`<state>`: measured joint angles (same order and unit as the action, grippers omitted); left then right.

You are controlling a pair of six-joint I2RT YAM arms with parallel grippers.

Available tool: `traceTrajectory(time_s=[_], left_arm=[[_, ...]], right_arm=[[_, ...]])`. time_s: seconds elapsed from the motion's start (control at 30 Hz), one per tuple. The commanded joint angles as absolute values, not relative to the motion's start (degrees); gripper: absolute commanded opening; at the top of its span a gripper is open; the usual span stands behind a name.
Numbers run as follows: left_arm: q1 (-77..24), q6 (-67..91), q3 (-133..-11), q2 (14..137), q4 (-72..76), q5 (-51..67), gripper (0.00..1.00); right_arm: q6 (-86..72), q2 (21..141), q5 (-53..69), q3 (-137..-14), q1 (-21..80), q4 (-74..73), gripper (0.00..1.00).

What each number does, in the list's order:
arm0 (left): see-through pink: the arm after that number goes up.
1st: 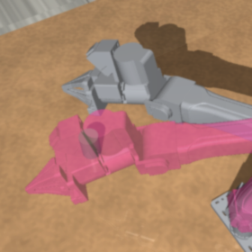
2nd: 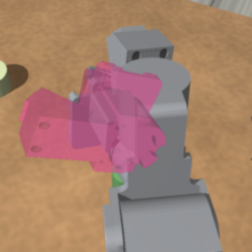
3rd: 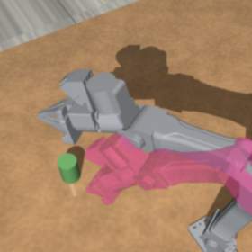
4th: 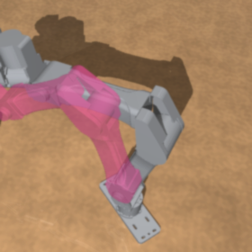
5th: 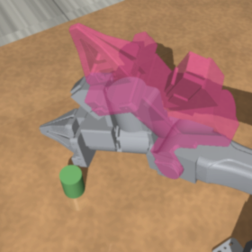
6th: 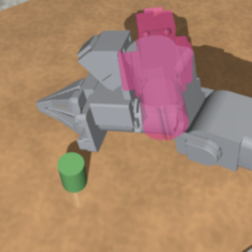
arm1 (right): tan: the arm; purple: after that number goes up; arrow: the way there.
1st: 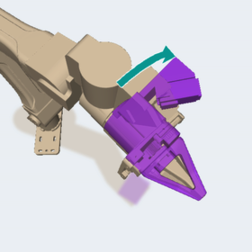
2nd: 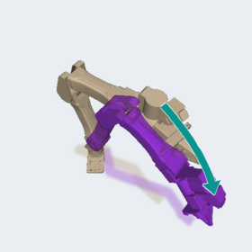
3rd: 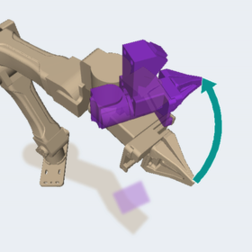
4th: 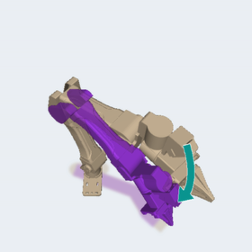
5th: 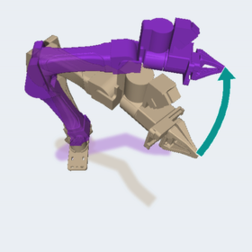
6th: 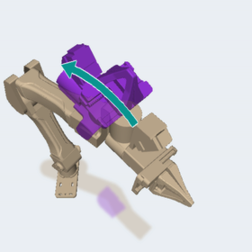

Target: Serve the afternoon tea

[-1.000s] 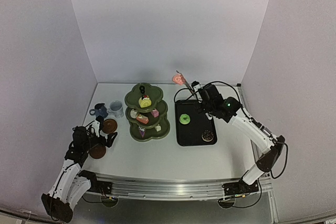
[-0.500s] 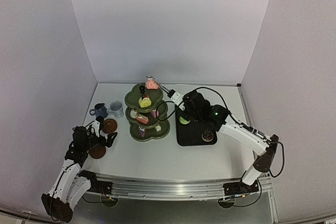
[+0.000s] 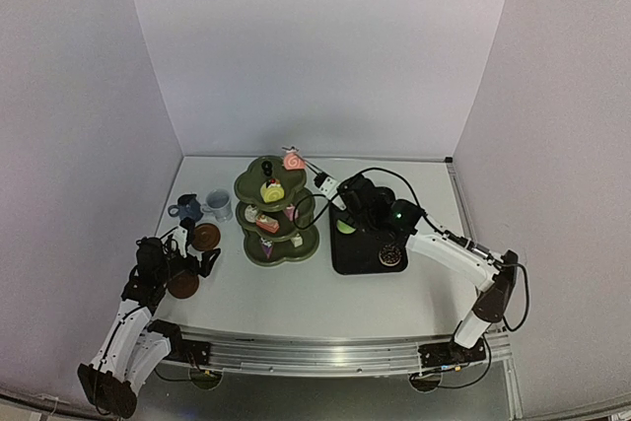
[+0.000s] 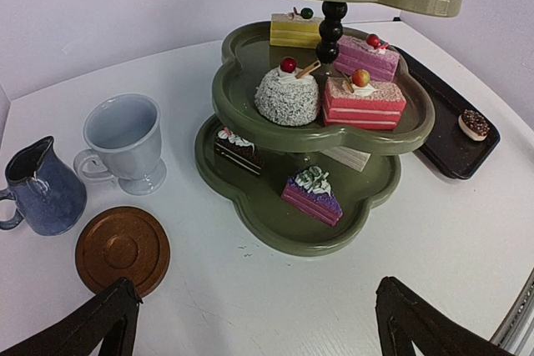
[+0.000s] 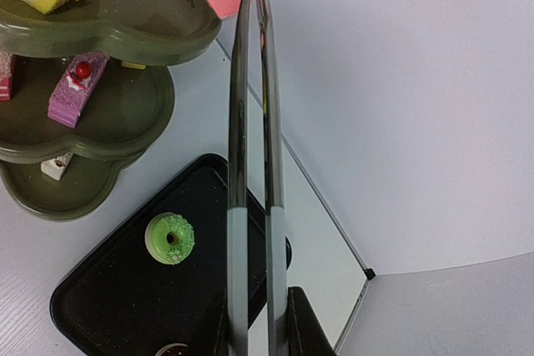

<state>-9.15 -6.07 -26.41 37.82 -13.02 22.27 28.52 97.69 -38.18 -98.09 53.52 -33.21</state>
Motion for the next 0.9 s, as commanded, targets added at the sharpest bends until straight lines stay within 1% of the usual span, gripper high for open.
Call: traceTrajectory(time_s=[0.0, 0.87], left_arm=[[-8.82, -6.89, -26.14, 37.5, -12.11, 21.89, 0.99], [-8.8, -7.12, -26.02, 37.39, -11.89, 21.64, 0.99]], right_arm=[[29.27, 98.09, -39.66, -98.61, 53.7, -28.06, 0.0], [28.44, 94.95, -39.64, -93.56, 56.89, -27.51, 0.0]])
